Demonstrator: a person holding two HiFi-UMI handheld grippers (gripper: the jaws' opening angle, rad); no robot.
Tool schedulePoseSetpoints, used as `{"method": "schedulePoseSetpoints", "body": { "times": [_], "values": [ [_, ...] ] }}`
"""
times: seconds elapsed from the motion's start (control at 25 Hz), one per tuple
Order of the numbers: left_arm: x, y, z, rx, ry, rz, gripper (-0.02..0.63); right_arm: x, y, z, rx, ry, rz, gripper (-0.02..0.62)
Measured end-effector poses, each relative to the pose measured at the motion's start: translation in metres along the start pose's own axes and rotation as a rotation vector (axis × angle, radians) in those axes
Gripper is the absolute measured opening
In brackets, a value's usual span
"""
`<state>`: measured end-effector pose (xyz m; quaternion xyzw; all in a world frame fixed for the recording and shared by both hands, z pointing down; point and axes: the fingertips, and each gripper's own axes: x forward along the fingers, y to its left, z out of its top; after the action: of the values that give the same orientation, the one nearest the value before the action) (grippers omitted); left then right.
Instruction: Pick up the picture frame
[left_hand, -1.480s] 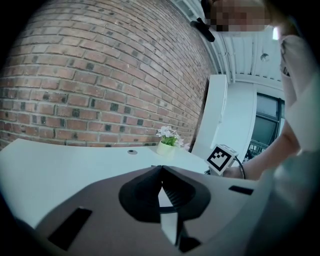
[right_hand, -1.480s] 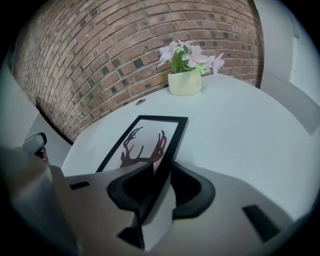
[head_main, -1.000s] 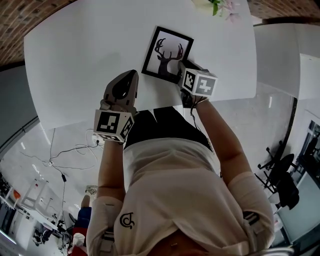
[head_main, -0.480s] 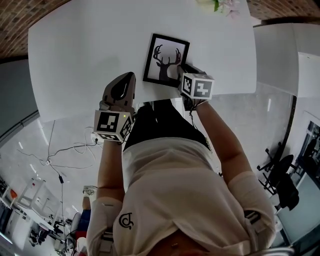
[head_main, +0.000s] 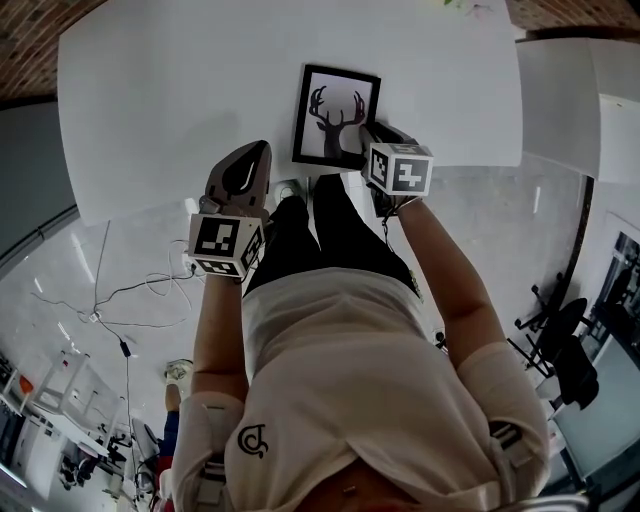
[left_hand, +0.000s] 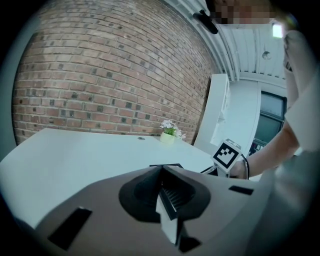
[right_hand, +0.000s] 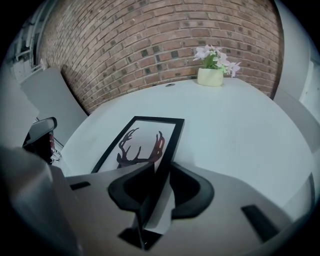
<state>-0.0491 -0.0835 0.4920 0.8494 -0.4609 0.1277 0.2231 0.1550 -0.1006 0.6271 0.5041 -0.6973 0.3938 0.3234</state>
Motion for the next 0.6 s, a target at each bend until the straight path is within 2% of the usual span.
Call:
{"method": "schedulePoseSetpoints", "body": {
  "times": [0.32,0.6],
  "values": [
    [-0.020,0.001,-0.039,-0.025,0.074,-0.024,0.014,-0.007,0.020,-0.017,-0.049,0.017,0.016,0.103],
    [-0.032,0.001,-0.063,-0.052,0.090,-0.040,0.014,-0.010,0.040,-0.036,-0.092,0.070,0.023,0.094]
  ]
}}
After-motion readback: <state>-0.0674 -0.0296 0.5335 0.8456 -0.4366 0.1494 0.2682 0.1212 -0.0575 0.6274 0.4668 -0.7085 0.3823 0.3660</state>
